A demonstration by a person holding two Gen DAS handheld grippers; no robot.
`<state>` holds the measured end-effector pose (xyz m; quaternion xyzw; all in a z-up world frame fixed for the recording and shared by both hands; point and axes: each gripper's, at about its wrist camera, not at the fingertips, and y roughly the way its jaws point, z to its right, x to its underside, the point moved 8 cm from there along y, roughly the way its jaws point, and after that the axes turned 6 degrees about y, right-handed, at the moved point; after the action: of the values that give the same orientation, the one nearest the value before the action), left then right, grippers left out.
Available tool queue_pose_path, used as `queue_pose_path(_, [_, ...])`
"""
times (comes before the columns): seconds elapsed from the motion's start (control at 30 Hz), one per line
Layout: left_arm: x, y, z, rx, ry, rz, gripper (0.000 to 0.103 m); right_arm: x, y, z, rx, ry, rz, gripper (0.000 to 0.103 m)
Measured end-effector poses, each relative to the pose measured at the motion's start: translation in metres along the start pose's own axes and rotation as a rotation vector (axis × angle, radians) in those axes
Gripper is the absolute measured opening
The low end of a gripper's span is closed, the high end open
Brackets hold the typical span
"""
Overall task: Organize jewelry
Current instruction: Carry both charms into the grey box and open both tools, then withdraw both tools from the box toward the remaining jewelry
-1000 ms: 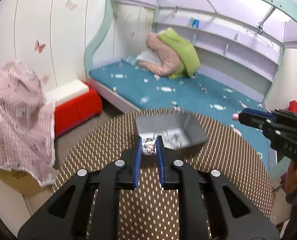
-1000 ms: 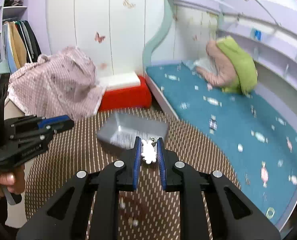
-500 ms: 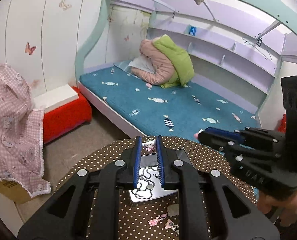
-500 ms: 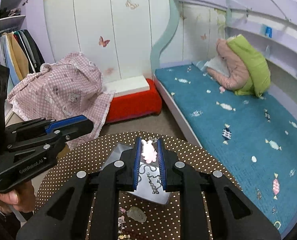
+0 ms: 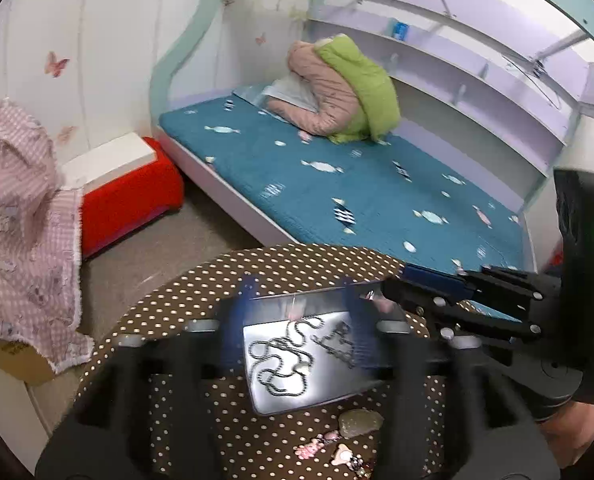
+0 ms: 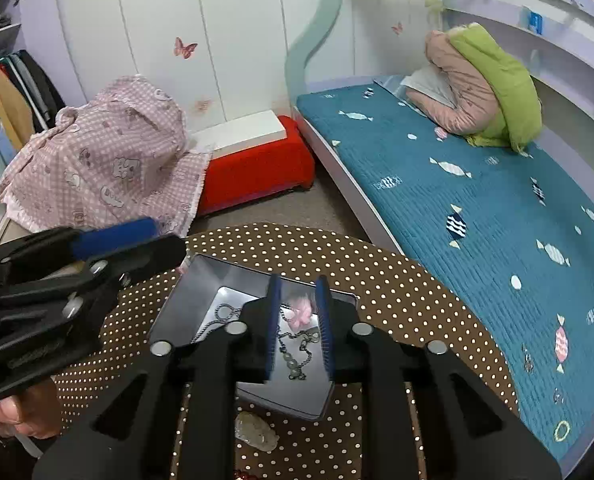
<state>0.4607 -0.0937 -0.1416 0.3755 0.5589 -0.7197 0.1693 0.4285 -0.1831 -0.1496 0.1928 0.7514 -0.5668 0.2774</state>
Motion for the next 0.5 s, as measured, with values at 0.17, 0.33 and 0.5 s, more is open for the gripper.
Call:
queue_pose_path(0.17, [-0.001,-0.015,-0.012,-0.055,-0.012,0.045,0.091,0.0,-0.005,0.006,0.008,0.028,0.035,0.074])
queue_pose_path(0.33, [-0.003,-0.036,-0.022,-0.122,-0.008,0.091,0.097,-0.005,-0.017,0.015,0.043,0.077,0.087,0.096])
queue_pose_path(0.5, [-0.001,-0.059,-0.023,-0.17,-0.007,0.138,0.098,-0.01,-0.035,0.014,0.049,0.105,0.145,0.096])
